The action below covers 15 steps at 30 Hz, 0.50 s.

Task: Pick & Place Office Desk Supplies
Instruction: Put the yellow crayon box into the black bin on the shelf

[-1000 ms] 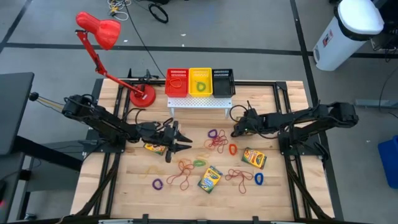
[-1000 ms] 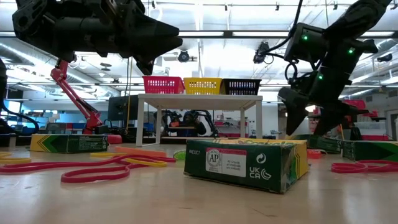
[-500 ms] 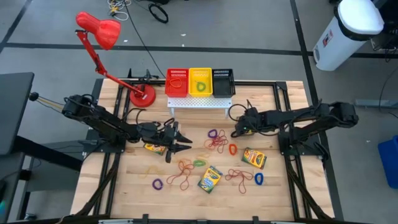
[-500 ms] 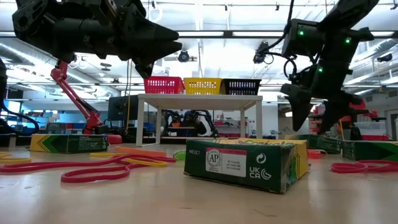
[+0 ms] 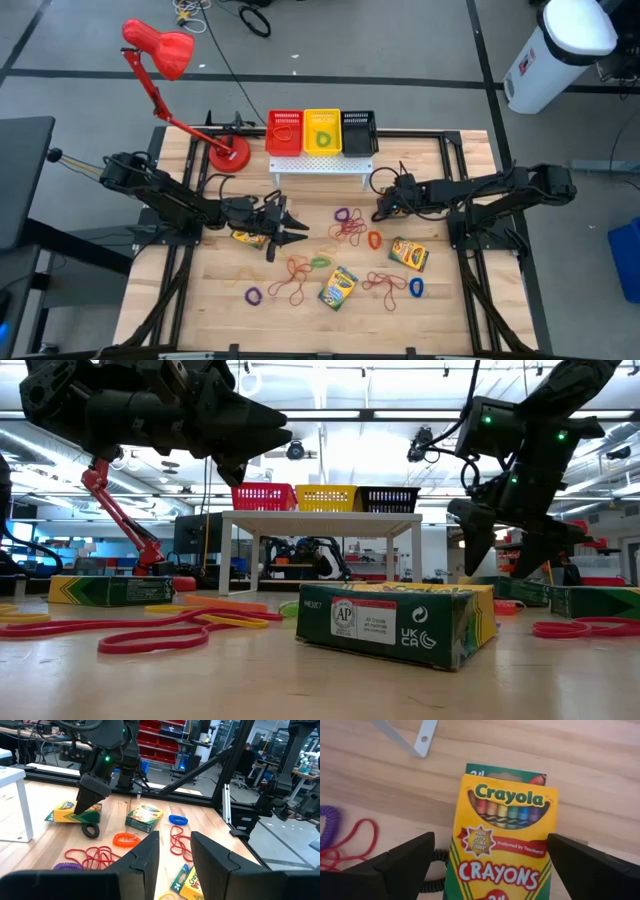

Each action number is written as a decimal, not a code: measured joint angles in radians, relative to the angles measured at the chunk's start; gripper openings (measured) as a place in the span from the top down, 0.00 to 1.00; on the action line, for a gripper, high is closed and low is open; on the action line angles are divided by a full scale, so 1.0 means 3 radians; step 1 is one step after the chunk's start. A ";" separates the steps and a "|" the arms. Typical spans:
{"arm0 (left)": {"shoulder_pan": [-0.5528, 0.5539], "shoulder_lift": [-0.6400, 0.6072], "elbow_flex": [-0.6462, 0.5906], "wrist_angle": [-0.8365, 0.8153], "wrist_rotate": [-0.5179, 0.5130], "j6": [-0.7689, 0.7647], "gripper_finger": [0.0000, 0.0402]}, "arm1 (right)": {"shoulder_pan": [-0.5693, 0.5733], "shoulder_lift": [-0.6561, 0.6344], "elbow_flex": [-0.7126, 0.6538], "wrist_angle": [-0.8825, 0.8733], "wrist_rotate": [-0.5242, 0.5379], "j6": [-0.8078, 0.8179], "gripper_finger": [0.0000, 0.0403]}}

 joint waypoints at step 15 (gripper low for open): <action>-0.0129 -0.0001 0.0000 -0.0014 -0.0068 0.0061 0.70 | -0.0039 0.0000 0.0047 -0.0010 -0.0024 -0.0272 0.01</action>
